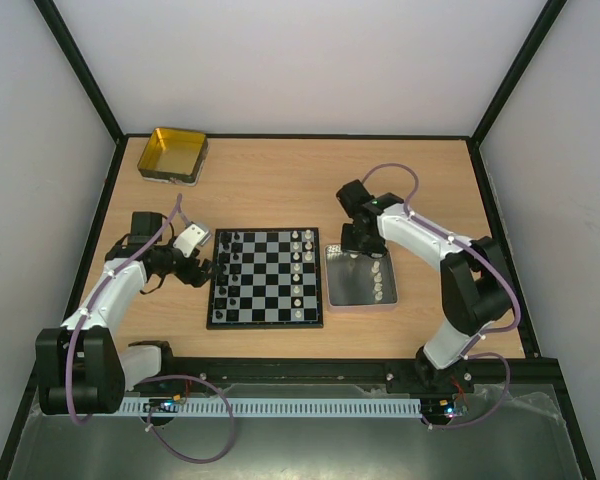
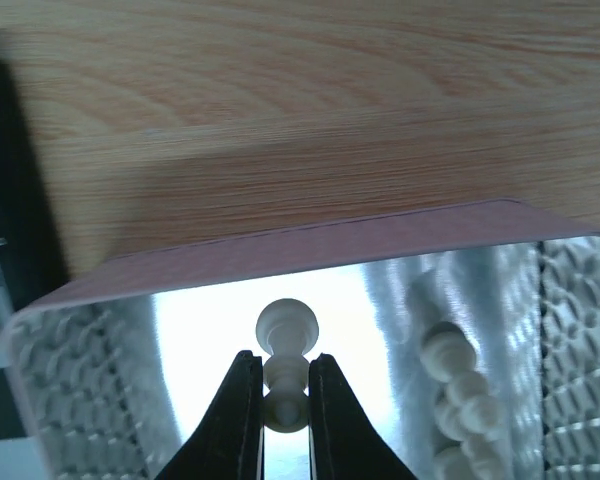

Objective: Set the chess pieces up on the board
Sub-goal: Pick up the chess piece from the storage box, then place the chess piece on the chessboard.

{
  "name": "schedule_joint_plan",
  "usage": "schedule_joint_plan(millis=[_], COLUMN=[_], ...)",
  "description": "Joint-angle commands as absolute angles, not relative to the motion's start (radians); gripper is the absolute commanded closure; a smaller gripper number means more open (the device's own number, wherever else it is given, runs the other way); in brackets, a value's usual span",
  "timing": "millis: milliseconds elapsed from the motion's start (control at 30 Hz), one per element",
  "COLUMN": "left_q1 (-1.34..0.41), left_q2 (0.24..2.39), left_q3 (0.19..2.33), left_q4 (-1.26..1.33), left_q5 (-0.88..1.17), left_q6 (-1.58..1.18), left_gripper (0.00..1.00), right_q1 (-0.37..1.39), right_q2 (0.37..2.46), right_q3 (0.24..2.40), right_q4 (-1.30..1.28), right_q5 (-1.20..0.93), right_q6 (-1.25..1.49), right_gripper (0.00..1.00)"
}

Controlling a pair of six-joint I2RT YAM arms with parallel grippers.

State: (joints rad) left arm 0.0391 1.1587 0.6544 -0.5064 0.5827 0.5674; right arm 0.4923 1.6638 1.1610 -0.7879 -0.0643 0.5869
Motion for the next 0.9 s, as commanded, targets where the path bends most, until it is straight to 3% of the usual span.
schedule_joint_plan(millis=[0,867], left_q1=[0.035,0.035], left_q2=[1.144,1.142], left_q3=[0.650,0.651], left_q4=[-0.500,-0.492], left_q5=[0.594,0.603], left_q6=[0.564,0.565], left_gripper=[0.14,0.15], right_q1=[0.550,0.781], right_q2=[1.633,1.819], right_q3=[1.224,1.497], right_q4=[-0.861,-1.022], right_q5=[-0.038,-0.108], right_q6=[0.602,0.630], right_gripper=[0.98,0.98])
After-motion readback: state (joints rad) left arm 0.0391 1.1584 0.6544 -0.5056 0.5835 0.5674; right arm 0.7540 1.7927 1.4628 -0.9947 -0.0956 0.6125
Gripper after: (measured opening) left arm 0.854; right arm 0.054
